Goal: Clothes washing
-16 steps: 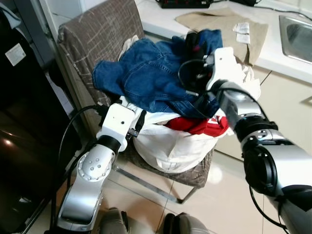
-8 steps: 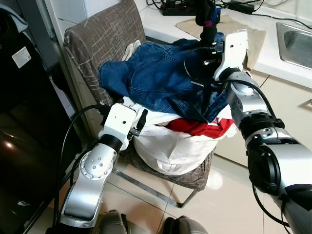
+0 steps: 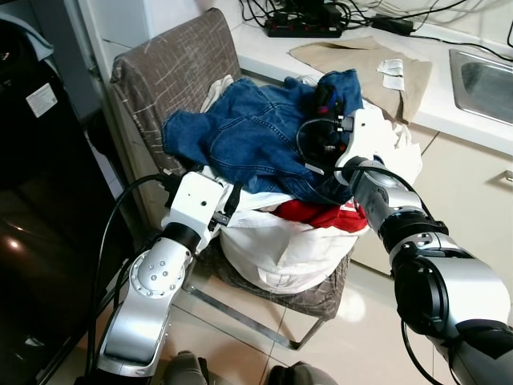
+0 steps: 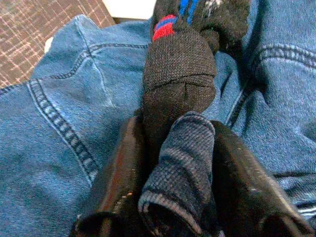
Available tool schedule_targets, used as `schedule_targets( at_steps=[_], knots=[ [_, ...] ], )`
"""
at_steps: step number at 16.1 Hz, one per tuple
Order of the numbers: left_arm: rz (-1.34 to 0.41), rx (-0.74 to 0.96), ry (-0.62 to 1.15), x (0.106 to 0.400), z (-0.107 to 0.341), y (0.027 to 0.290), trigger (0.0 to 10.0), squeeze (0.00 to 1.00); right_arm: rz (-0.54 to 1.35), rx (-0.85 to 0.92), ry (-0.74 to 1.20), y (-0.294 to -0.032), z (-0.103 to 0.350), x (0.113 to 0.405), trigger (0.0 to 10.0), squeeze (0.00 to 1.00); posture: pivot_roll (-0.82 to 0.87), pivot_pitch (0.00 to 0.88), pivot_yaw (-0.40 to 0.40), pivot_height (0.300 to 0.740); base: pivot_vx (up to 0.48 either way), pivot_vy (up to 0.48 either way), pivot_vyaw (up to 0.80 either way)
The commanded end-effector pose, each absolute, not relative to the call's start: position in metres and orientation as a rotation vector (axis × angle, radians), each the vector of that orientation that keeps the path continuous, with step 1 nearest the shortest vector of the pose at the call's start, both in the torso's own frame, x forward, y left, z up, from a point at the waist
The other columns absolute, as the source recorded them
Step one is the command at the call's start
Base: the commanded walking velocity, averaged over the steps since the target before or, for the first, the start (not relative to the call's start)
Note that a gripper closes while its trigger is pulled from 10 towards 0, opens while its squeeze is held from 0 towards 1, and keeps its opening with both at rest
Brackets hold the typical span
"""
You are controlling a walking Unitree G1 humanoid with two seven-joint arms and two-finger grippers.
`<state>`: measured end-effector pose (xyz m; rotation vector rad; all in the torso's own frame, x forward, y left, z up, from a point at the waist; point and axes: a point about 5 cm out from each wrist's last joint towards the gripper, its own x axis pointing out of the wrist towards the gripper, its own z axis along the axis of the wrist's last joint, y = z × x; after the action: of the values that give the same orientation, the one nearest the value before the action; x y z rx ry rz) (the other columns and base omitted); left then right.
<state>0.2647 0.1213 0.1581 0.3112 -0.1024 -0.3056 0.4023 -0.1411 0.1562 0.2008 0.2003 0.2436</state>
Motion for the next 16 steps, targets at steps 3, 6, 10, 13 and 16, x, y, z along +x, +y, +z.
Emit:
schedule_targets(
  at_steps=[3,6,10,13,16],
  knots=[
    [-0.334,0.315,-0.097,0.266,0.155,0.115,10.0,0.00,0.234,0.135,0.099,-0.153,0.186,0.409,10.0,1.00,0.10,0.000,-0.090,0.723,0.000,0.000,0.00],
    [-0.348,0.323,-0.102,0.266,0.155,0.112,10.0,0.00,0.203,0.199,0.071,-0.161,0.206,0.414,10.0,1.00,0.10,0.007,-0.090,0.723,0.000,0.000,0.00],
    [-0.434,0.402,-0.107,0.261,0.150,0.105,10.0,0.00,0.118,0.264,0.053,-0.178,0.226,0.419,10.0,1.00,0.09,0.015,-0.081,0.723,0.000,0.000,0.00],
    [-0.437,0.406,-0.111,0.262,0.153,0.105,10.0,0.00,0.091,0.318,0.066,-0.181,0.233,0.422,10.0,0.00,0.10,0.025,-0.072,0.723,0.000,0.000,0.00],
    [-0.444,0.417,-0.098,0.253,0.153,0.109,10.0,0.00,0.034,0.331,0.099,-0.185,0.229,0.422,10.0,0.00,0.15,0.076,-0.064,0.723,0.000,0.000,0.00]
  ],
)
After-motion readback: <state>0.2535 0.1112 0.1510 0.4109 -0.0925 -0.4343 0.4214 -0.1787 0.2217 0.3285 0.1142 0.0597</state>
